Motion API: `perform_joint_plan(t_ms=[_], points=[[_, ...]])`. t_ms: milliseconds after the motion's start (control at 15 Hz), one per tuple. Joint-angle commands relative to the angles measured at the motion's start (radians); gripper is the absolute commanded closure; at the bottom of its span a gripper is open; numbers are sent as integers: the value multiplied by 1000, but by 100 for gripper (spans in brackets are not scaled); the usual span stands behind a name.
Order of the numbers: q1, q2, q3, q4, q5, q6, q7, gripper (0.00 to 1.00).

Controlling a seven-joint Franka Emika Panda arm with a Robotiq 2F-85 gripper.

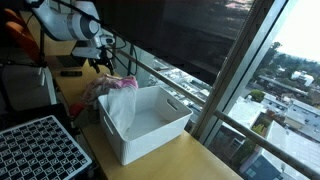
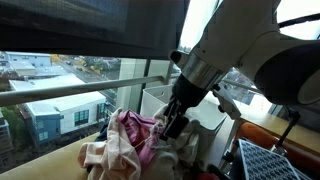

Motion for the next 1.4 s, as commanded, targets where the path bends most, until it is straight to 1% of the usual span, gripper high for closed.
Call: perform_joint_plan(t_ms=[0, 67, 200, 333, 533, 733, 800, 867, 1333], points=[[-5, 140, -30, 130, 70, -13, -107, 0], [-18, 177, -28, 152, 110, -14, -141, 0], [-56, 264, -4, 193, 211, -3, -235, 0], [-77, 352, 20, 244, 290, -9, -309, 0], [-89, 471, 46, 315, 360, -13, -366, 0], [-87, 552, 55, 363, 392, -12, -381, 0], [-84, 567, 54, 374, 397, -12, -379, 25], [-82, 576, 54, 384, 400, -13, -377, 26], [-47, 556, 44, 406, 397, -36, -350, 75]])
